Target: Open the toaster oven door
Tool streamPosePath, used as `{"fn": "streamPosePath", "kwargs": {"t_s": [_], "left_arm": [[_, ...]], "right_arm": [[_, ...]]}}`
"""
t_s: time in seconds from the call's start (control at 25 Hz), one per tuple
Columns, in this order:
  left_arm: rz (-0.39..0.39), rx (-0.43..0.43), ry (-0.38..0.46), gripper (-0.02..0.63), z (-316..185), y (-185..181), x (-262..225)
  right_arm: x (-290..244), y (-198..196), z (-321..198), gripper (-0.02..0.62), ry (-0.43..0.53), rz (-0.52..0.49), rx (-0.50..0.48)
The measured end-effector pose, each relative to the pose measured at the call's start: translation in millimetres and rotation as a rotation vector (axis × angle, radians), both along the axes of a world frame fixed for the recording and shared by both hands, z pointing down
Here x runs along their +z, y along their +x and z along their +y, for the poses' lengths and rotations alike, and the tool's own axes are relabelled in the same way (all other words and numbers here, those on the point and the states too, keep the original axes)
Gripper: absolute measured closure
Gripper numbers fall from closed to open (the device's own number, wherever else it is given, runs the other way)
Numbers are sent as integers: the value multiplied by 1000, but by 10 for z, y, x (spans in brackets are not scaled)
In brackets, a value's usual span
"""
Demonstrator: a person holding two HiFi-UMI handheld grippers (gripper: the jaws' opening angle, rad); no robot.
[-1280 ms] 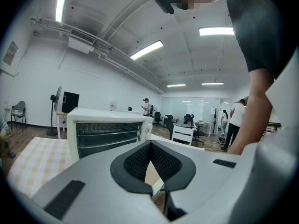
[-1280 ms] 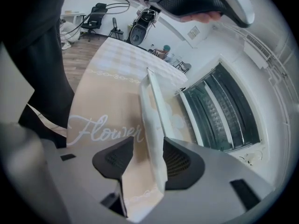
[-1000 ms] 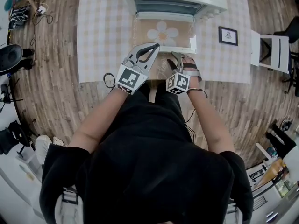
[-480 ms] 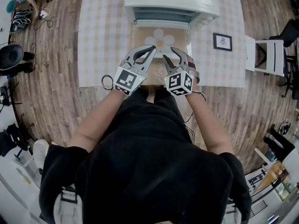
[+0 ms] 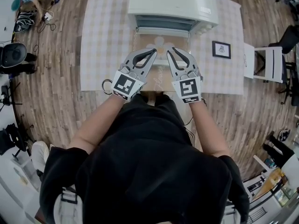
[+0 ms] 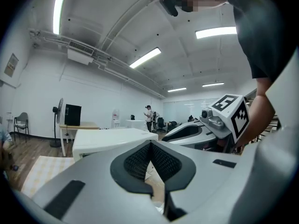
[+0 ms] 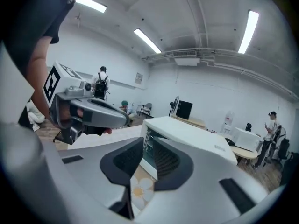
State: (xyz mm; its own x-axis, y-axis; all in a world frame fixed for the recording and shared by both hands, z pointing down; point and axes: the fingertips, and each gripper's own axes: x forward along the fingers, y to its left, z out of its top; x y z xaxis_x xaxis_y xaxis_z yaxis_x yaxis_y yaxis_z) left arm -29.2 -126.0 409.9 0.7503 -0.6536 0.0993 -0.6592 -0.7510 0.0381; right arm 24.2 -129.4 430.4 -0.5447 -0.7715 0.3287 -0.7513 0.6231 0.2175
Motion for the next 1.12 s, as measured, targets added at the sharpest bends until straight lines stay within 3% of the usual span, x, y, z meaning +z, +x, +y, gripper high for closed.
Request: {"fn": "streamPosePath", "kwargs": {"t_s": [0.16, 0.32, 0.56, 1.12], "left_arm": [[16, -2, 16, 592, -40, 25, -163], [27, 13, 36, 592, -13, 74, -291], [45, 30, -13, 592, 63, 143, -440], [51, 39, 17, 594, 85, 160, -665]], "right_arm": [[-274, -7, 20, 565, 48, -84, -30], [-404, -27, 94, 575, 7, -184, -42], [-628, 6, 124, 577, 53, -296, -108], [-862, 190, 147, 578, 78, -342, -105]]}}
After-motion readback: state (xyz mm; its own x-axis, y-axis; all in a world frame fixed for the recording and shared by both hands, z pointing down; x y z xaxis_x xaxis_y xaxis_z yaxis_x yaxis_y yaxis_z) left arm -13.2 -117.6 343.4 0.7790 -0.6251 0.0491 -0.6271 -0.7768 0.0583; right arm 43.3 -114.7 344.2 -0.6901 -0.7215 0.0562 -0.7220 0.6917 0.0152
